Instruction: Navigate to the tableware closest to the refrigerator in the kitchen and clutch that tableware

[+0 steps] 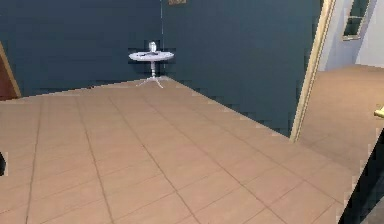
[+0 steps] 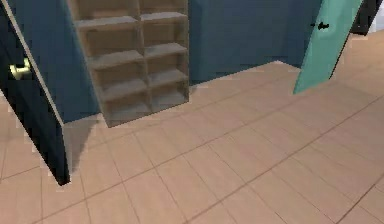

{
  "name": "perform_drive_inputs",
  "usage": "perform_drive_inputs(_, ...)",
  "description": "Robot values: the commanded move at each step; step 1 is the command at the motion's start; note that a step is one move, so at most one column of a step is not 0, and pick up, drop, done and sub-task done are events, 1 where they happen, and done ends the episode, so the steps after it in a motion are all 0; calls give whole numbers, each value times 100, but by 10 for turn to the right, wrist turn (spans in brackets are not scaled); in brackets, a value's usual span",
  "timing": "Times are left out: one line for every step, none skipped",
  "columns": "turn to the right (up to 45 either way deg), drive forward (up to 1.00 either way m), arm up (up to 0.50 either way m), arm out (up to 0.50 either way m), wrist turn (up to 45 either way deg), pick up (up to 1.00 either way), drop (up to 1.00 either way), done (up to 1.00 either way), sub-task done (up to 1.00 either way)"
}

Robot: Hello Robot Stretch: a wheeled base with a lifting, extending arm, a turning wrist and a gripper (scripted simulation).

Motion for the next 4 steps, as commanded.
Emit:
perform_drive_inputs(180,0,0,0,0,0,0,0,0)
perform_drive_inputs(0,100,0,0,0,0,0,0,0)
perform_drive_inputs(120,0,0,0,0,0,0,0,0)
perform_drive_inputs(0,10,0,0,0,0,0,0,0)
